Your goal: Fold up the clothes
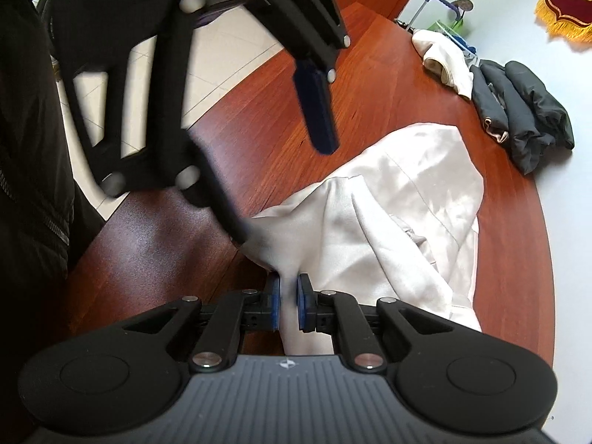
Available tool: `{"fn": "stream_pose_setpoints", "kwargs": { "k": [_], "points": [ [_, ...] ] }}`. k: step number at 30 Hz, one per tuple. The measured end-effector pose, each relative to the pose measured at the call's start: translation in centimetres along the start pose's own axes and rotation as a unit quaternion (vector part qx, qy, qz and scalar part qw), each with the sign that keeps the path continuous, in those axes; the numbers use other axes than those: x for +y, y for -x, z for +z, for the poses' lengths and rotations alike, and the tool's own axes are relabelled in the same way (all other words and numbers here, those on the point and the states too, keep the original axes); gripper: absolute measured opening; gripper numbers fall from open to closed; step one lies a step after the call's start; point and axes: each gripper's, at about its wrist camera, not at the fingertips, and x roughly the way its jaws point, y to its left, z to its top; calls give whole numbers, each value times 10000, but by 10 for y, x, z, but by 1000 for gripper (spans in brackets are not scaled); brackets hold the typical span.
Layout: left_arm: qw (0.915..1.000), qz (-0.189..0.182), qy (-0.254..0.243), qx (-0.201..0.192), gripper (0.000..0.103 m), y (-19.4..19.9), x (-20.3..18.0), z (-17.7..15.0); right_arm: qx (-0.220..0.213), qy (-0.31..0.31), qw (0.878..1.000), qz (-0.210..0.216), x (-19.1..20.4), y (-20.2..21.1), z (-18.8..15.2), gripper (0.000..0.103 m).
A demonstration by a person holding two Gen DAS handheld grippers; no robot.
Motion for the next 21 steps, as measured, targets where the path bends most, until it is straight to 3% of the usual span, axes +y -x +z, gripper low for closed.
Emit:
{"fn": "stream_pose_setpoints", "kwargs": {
  "k": [14,21],
  "points": [
    [9901,664,-1238,51,72,-31,-25,13,-241,-359,9990,-95,-30,14,5,9],
    [9833,684,-1678,172,72,-46,-30,10,-271,-380,9989,-83,-31,17,4,9]
  ]
}}
